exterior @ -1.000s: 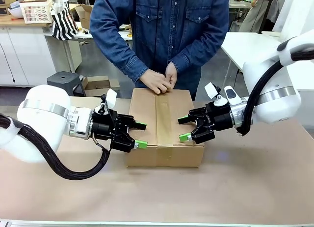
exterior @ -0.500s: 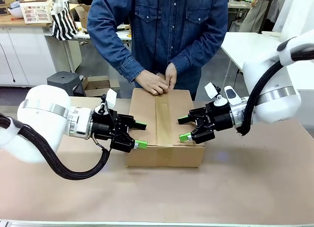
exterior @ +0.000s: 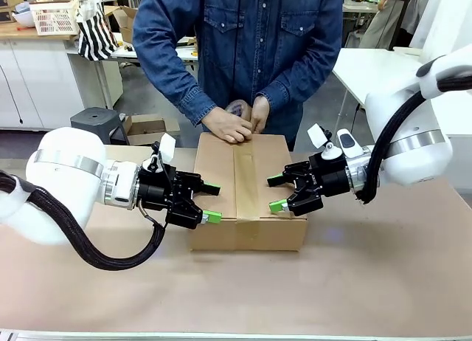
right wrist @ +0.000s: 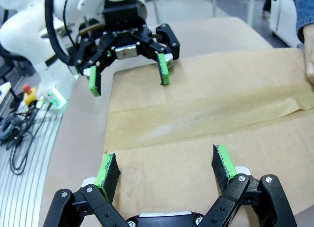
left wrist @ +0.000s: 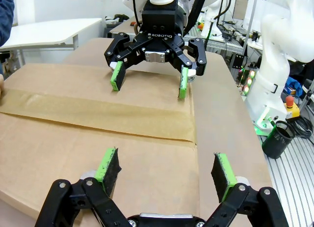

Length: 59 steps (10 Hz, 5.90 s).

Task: Pack the gift set into the box.
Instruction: Press and hold the closed box until the human finishes sealing it.

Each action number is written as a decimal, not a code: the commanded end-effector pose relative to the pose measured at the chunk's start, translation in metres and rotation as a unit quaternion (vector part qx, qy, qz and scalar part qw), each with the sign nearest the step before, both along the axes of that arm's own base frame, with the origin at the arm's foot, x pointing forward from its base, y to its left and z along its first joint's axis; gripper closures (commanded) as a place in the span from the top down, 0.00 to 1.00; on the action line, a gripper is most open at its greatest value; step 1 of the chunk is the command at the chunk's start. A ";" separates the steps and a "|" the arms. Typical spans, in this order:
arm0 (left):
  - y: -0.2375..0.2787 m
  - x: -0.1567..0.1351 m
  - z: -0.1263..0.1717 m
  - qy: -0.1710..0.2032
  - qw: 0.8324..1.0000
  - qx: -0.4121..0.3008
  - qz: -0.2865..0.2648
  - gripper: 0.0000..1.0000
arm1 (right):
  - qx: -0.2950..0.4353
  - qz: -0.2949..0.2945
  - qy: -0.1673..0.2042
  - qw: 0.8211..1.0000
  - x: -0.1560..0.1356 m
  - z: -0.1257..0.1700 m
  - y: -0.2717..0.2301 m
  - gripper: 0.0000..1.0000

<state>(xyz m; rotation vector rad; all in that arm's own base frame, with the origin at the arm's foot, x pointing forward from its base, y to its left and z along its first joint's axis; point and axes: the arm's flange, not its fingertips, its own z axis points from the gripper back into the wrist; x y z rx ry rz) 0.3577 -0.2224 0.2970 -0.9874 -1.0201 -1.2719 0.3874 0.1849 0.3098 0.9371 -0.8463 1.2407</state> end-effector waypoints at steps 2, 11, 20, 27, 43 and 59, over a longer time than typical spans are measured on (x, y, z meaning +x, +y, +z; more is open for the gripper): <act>0.001 -0.003 -0.002 -0.006 1.000 0.004 -0.002 1.00 | -0.003 0.000 0.000 1.000 -0.001 -0.002 0.000 1.00; 0.001 -0.003 -0.002 -0.006 1.000 0.004 -0.002 1.00 | -0.003 0.000 0.000 1.000 -0.001 -0.002 0.000 1.00; 0.001 -0.003 -0.002 -0.006 1.000 0.004 -0.002 1.00 | -0.003 0.000 0.000 1.000 -0.001 -0.002 0.000 1.00; 0.001 -0.003 -0.002 -0.006 1.000 0.004 -0.002 1.00 | -0.003 0.000 0.000 1.000 -0.001 -0.002 0.000 1.00; -0.012 0.000 0.012 0.016 1.000 0.020 -0.015 1.00 | 0.000 0.000 0.000 1.000 0.000 0.000 0.000 1.00; 0.170 -0.027 0.116 0.396 0.913 0.101 0.016 1.00 | 0.079 -0.123 0.415 0.898 -0.080 0.114 -0.235 1.00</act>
